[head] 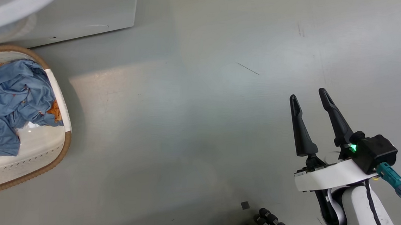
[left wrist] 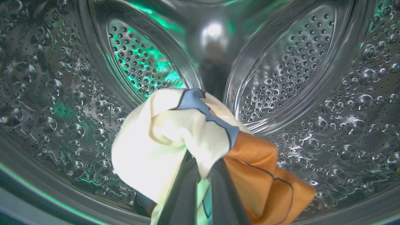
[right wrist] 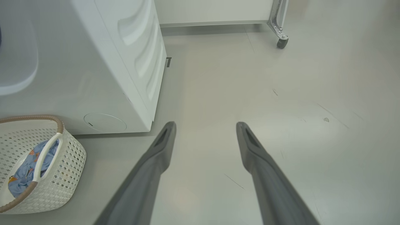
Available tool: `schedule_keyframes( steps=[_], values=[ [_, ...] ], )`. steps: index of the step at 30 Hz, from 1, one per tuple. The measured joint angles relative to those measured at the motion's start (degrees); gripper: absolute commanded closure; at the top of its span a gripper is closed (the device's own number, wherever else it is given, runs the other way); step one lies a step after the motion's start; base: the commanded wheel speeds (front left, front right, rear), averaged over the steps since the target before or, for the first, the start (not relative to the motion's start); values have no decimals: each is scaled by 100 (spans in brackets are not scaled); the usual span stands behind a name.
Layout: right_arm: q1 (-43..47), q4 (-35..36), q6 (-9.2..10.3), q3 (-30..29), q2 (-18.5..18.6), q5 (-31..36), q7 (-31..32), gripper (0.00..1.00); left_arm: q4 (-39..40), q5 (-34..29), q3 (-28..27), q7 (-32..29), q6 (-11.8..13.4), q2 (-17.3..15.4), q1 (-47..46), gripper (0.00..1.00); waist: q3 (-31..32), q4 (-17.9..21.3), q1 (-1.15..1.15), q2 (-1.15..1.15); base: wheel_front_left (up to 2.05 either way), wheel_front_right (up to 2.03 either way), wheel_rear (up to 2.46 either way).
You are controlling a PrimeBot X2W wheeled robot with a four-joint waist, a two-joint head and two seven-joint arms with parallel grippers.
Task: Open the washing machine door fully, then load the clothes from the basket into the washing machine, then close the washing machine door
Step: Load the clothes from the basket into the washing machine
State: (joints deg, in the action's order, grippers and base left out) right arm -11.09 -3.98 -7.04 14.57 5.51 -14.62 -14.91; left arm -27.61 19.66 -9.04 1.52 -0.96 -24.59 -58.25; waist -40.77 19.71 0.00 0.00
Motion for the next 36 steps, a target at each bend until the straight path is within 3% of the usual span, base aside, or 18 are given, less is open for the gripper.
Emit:
schedule_keyframes(
  steps=[4,11,18,20,21,23,36],
  values=[
    [129,13,0,-129,30,-1,0,0,-156,-49,-76,158,16,-158,-297,100,-67,145,0,0,0,0,0],
    [252,93,0,-238,13,-51,0,0,-178,-75,47,654,-20,-115,-844,100,-253,240,0,0,0,0,0],
    [245,102,0,-158,-4,-51,0,0,-751,-293,227,768,-55,-115,-896,100,-320,234,0,0,0,0,0],
    [244,101,0,-154,-4,-52,0,0,-905,-333,260,766,-54,-134,-898,75,-316,225,0,0,0,0,0],
    [244,101,0,-152,-4,-52,0,0,-980,-370,276,759,-51,-142,-899,55,-311,221,0,0,0,0,0],
    [243,97,0,-147,-5,-52,0,0,-1166,-411,331,688,-52,-168,-903,0,-296,212,0,0,0,0,0],
    [247,80,0,-311,31,-52,0,0,-2027,-867,921,151,92,-43,-970,0,-97,6,0,0,0,0,0]
  ],
)
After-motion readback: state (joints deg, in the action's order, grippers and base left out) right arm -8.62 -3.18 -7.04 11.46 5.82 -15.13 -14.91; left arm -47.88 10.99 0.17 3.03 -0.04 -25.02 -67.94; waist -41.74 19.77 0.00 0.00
